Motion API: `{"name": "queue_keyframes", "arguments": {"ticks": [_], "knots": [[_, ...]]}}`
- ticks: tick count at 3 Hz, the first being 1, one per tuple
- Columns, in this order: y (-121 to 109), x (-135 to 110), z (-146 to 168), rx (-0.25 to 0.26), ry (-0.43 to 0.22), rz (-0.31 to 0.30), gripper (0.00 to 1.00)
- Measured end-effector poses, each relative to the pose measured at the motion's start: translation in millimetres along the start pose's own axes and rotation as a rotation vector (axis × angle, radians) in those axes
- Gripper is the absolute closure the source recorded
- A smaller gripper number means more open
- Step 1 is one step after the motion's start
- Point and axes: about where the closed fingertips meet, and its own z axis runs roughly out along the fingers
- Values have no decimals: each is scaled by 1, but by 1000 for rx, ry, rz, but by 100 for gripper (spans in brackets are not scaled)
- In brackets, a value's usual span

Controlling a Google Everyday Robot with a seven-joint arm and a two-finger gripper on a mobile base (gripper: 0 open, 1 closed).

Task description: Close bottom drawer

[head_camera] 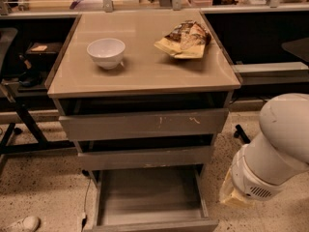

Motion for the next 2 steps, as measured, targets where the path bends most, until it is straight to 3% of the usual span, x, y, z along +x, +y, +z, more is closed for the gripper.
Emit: {"name": "queue_keyframes", "arguments": {"ticks": [1,2], "knots": [[7,7,55,-76,-33,35,100],[14,12,143,-165,-40,63,100]]}}
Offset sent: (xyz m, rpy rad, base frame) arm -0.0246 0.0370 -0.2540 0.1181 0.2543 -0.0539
